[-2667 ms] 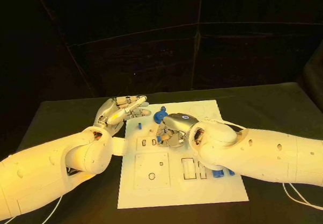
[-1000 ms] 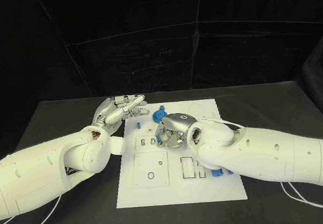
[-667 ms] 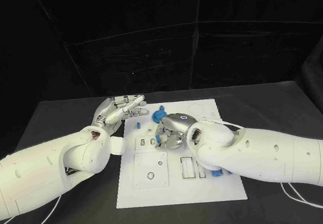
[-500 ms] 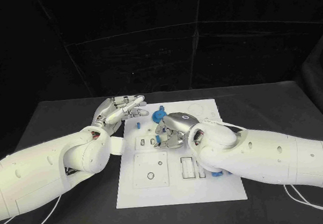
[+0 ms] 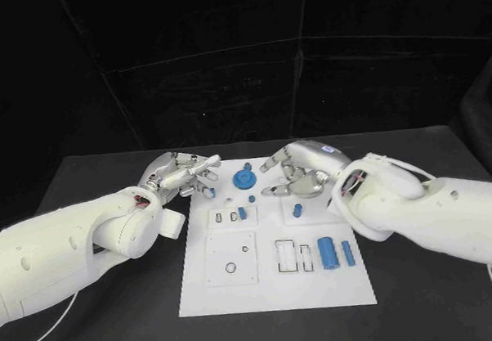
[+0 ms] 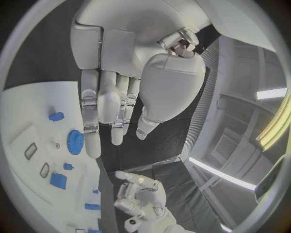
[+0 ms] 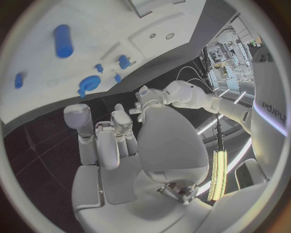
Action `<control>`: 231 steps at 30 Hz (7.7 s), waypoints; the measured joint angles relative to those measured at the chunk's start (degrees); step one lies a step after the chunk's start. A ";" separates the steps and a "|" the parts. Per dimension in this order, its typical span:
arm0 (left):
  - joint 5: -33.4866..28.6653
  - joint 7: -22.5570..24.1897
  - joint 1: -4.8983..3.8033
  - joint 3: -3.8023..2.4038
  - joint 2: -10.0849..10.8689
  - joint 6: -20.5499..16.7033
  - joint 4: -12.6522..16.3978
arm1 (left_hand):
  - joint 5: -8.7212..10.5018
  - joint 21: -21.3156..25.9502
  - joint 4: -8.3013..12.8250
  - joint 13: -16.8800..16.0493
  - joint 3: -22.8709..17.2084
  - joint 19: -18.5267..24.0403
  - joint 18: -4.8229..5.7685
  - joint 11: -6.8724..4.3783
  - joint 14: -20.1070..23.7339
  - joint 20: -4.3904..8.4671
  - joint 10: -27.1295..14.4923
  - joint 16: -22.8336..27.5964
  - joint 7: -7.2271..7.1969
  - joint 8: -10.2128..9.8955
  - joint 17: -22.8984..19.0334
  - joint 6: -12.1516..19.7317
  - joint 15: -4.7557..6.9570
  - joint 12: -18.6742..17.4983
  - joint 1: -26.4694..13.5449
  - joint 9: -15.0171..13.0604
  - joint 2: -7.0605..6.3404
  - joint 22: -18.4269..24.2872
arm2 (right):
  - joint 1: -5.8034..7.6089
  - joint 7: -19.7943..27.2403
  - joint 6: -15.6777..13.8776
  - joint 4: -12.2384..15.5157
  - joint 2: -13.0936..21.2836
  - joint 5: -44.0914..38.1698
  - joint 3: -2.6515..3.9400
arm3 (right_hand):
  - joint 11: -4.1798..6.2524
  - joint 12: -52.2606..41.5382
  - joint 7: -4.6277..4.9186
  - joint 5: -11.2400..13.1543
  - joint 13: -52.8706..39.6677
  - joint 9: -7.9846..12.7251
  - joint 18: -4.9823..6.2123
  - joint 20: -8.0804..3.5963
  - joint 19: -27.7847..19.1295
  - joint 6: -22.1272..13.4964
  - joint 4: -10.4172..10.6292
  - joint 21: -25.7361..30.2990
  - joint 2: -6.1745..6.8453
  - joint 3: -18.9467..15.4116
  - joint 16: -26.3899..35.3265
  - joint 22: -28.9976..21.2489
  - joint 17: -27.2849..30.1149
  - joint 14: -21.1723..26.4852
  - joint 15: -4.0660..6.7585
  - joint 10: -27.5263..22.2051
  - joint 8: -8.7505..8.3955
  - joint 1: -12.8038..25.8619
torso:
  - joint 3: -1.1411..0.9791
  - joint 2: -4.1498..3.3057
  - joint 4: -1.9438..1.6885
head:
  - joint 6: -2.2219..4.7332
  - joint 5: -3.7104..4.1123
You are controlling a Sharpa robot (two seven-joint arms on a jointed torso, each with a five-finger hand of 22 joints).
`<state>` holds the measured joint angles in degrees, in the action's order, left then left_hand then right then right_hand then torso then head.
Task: Assemble the parts on the task board
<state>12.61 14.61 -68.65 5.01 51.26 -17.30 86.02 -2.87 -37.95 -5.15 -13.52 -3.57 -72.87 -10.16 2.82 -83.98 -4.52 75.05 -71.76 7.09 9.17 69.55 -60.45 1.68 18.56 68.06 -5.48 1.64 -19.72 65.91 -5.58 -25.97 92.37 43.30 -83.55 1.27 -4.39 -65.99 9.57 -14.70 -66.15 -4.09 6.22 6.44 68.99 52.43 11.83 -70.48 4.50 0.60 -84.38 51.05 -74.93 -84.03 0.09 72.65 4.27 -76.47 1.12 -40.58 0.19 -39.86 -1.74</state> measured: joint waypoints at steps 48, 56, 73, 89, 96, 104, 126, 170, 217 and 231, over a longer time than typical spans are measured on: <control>42.18 -48.58 -7.32 0.34 -18.81 30.01 -13.17 | 0.19 -39.38 -11.20 -45.65 18.66 -7.56 4.90 -4.05 -0.09 2.66 -1.84 -18.06 -4.14 24.61 5.38 4.57 2.53 47.33 -5.02 -19.20 3.61 -48.56 | 3.81 -0.85 6.10 -2.29 6.07 14.93 0.11 | 0.20 -0.25 -0.75 -4.61 0.48 -0.17 0.92 -0.55 -0.95 0.75 0.97 2.44 -0.97 -2.87 2.04 -3.38 0.02 0.00 0.01 0.23 0.85 -0.96 | -1.28 2.42 -0.05 | -2.07 -0.81; 42.25 -49.15 -7.33 0.44 -19.94 31.61 -14.50 | 0.19 -39.38 -11.04 -45.64 18.81 -7.56 4.90 -4.05 -0.09 2.66 -1.84 -18.06 -4.14 24.86 5.37 4.99 2.53 47.33 -5.02 -19.54 3.61 -48.56 | 3.81 -0.85 6.04 -2.35 5.80 14.98 0.11 | 0.20 -0.25 -0.74 -5.13 0.38 -0.17 0.92 -0.71 -1.12 0.75 1.11 2.44 -1.27 -3.00 2.04 -3.48 0.02 0.00 0.01 0.23 0.85 -1.27 | -1.23 2.41 -0.08 | -2.47 -0.79; 42.32 -49.36 -7.30 0.49 -21.76 33.77 -16.72 | 0.19 -39.73 -10.72 -45.79 19.13 -7.56 4.89 -4.05 -0.08 2.66 -1.85 -18.06 -4.14 25.51 5.37 5.40 2.53 47.33 -4.11 -20.33 4.51 -49.07 | 3.81 -0.60 5.96 -2.88 4.89 15.09 0.11 | 0.20 -0.25 -0.74 -6.16 0.38 -0.16 0.92 -0.72 -1.12 0.75 1.41 2.66 -1.50 -3.30 2.26 -3.64 0.02 0.00 0.01 0.23 1.20 -1.50 | -1.18 2.32 -0.10 | -2.86 -0.48; 42.37 -49.38 -7.16 0.92 -23.13 35.33 -18.29 | 0.19 -39.73 -10.24 -45.85 18.96 -7.55 4.89 -4.05 -0.08 2.66 -1.85 -18.06 -4.15 26.00 5.36 5.81 2.52 47.33 -3.28 -20.91 5.04 -49.06 | 3.81 -0.25 5.72 -3.38 4.47 15.51 0.11 | 0.41 -0.25 -0.74 -6.28 0.71 -0.15 0.91 -0.72 -1.12 0.75 1.41 2.88 -1.72 -3.30 2.26 -3.96 0.03 0.00 0.01 0.01 1.20 -1.72 | -1.17 2.29 -0.12 | -3.31 -0.64; 42.38 -49.38 -7.11 0.99 -23.55 35.77 -19.07 | 0.19 -39.73 -10.08 -45.88 18.81 -7.55 4.89 -4.05 -0.08 2.66 -1.85 -18.06 -4.14 26.23 5.36 5.81 2.52 47.33 -2.92 -21.08 5.29 -49.15 | 3.81 -0.15 5.65 -3.63 4.33 15.77 0.11 | 0.41 0.11 -0.74 -6.51 0.83 -0.16 0.91 -0.72 -1.12 0.75 1.41 2.88 -1.72 -3.30 2.43 -4.12 0.03 0.00 0.01 0.01 1.20 -1.72 | -1.17 2.28 -0.16 | -3.35 -0.62; 42.39 -49.38 -6.98 1.02 -24.17 36.22 -19.65 | 0.19 -39.73 -9.77 -45.98 18.80 -7.55 4.89 -4.04 -0.08 2.66 -1.85 -18.06 -4.35 26.23 5.36 6.01 2.52 47.33 -2.47 -21.28 5.29 -49.28 | 3.81 -0.05 5.65 -3.93 4.03 15.94 0.11 | 0.41 0.12 -0.74 -6.51 0.87 -0.15 0.91 -0.72 -1.12 0.75 1.41 2.88 -1.72 -3.29 2.52 -4.13 0.03 0.00 0.01 0.02 1.20 -1.72 | -1.17 2.25 -0.17 | -3.40 -0.59; 42.42 -49.30 -6.78 1.03 -24.70 36.95 -19.21 | 0.19 -39.73 -4.80 -46.10 15.26 -7.55 4.89 -4.04 -0.08 2.65 -1.85 -18.06 -4.14 27.27 5.36 7.04 2.52 47.33 3.05 -22.77 5.97 -49.36 | 3.80 0.23 5.73 -5.18 3.25 16.31 0.10 | 0.41 0.12 -0.74 -6.74 0.86 -0.15 0.91 -0.72 -1.11 0.75 1.53 2.88 -1.95 -3.42 2.52 -4.13 0.03 0.00 0.01 0.02 1.20 -1.95 | -1.10 2.24 -0.21 | -3.59 -0.54; 44.51 -43.93 -4.78 1.09 -13.81 19.51 -7.63 | 0.02 -40.84 1.27 -46.87 -19.14 -7.76 5.78 -4.59 -0.18 3.06 -0.48 -18.06 -4.55 27.68 5.36 8.65 3.23 46.22 -1.17 -25.82 -1.65 -52.53 | 3.79 0.50 5.73 -6.94 3.41 17.60 0.09 | 0.40 0.12 -0.74 -7.83 1.15 -0.14 0.91 -0.72 -1.53 0.75 1.82 3.59 -2.18 -3.71 2.97 -4.99 0.01 0.00 0.01 0.02 1.44 -2.17 | -1.17 2.48 -1.13 | -3.99 -0.35; 50.79 -44.12 -3.00 0.99 -15.67 20.07 -9.04 | 0.24 -41.07 1.58 -47.10 -20.88 -7.87 5.76 -4.44 -0.18 2.93 -0.23 -18.05 -4.42 27.92 5.36 8.34 3.23 46.62 -2.24 -26.07 -2.57 -52.69 | 3.78 0.82 5.98 -7.25 2.70 18.06 0.08 | 0.40 0.12 -0.74 -7.81 1.13 -0.14 0.91 -0.72 -1.52 0.75 1.82 3.59 -2.18 -3.71 3.07 -5.18 0.02 0.00 0.01 0.02 1.44 -2.17 | -1.10 2.45 -1.47 | -4.27 -0.20; 50.87 -44.05 -2.85 1.08 -15.67 18.85 -8.35 | 0.45 -41.07 1.54 -47.29 -20.98 -8.14 5.77 -4.46 -0.18 3.05 -0.21 -18.05 -4.40 28.11 5.36 8.34 3.23 46.62 -2.50 -26.12 -2.39 -52.94 | 3.77 0.89 6.03 -7.39 2.57 18.12 0.08 | 0.40 0.12 -0.74 -7.81 1.13 -0.14 0.91 -0.72 -1.52 0.75 1.82 3.59 -2.18 -3.71 3.07 -5.17 0.03 0.00 0.01 0.02 1.44 -2.17 | -1.09 2.44 -1.46 | -4.34 -0.07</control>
<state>63.48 -29.43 -71.50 6.09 35.59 1.55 77.67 -2.42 -79.01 -3.61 -60.81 -24.55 -81.01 -4.40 -1.64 -84.15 -1.47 74.84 -89.81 2.70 37.28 74.91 -52.11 4.90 65.18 65.57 -31.60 -0.75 -72.66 69.68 -4.68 -19.94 84.98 45.87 -65.44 1.35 -3.99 -65.87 8.82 -22.52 -65.02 -4.22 7.12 5.71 67.47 53.18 13.65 -66.89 2.32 -3.11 -81.32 45.88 -74.91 -84.03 0.10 72.67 5.71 -78.64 0.03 -38.14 -1.27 -44.20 -1.81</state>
